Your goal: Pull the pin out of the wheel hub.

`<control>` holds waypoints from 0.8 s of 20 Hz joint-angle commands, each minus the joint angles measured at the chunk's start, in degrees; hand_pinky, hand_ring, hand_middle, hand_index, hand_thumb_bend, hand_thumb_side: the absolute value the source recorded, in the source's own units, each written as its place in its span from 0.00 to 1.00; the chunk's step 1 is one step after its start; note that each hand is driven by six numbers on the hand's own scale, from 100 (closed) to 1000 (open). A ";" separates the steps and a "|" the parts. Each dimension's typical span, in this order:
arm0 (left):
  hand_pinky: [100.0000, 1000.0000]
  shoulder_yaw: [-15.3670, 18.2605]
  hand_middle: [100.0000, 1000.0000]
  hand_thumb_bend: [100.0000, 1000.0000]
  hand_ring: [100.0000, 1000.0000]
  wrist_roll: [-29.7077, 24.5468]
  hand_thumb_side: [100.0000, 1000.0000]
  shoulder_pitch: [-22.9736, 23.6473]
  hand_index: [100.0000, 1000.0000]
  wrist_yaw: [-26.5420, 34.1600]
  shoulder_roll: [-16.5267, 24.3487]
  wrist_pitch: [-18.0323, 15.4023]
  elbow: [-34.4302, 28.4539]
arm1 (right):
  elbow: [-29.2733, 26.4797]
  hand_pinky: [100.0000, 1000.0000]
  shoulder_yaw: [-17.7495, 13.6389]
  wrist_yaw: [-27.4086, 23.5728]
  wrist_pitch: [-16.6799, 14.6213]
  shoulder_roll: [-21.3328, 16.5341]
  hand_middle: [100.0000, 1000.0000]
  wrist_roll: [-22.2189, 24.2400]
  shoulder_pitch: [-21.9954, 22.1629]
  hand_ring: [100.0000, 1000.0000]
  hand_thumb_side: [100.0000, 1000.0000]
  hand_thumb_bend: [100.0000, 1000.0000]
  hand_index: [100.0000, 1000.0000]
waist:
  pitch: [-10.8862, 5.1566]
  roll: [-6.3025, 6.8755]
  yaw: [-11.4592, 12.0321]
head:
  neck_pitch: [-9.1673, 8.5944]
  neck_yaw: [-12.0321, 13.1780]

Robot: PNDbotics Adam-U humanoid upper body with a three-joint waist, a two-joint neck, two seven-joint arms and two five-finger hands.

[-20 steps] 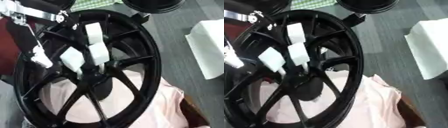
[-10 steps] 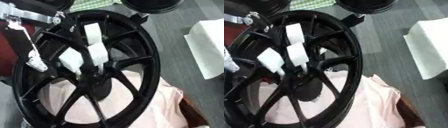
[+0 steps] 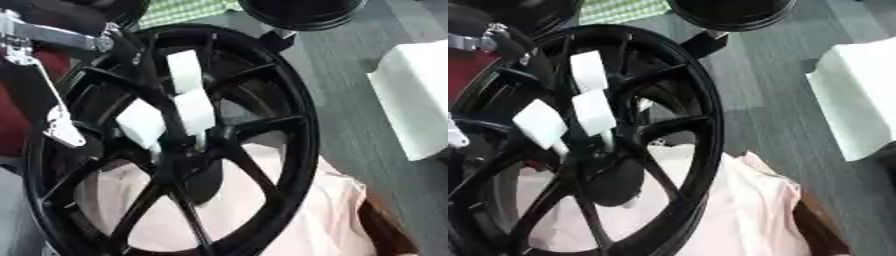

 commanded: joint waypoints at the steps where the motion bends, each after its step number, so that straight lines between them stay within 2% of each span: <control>1: 0.84 -0.33 0.79 0.61 0.84 0.03 0.20 -0.91 0.85 -0.90 0.74 0.00 0.95 | -0.24 0.87 -0.76 -0.13 -0.02 -1.08 0.61 -0.27 -0.35 0.70 0.70 0.00 0.72 | -1.12 -0.22 -0.11 | -0.72 0.29; 9: 0.83 -1.70 0.76 0.60 0.81 0.03 0.18 -1.15 0.83 -0.98 -0.31 0.16 2.39 | -0.06 0.88 -0.75 -0.22 0.02 -0.77 0.61 -0.47 -0.21 0.70 0.70 0.00 0.72 | -0.89 -0.07 -0.31 | -0.90 0.39; 16: 0.80 -2.34 0.61 0.54 0.75 0.03 0.14 -1.13 0.73 -2.10 -0.50 -0.23 2.75 | 0.02 0.88 -0.76 -0.33 0.02 -0.57 0.61 -0.61 -0.20 0.70 0.70 0.00 0.72 | -0.78 -0.08 -0.25 | -0.96 0.44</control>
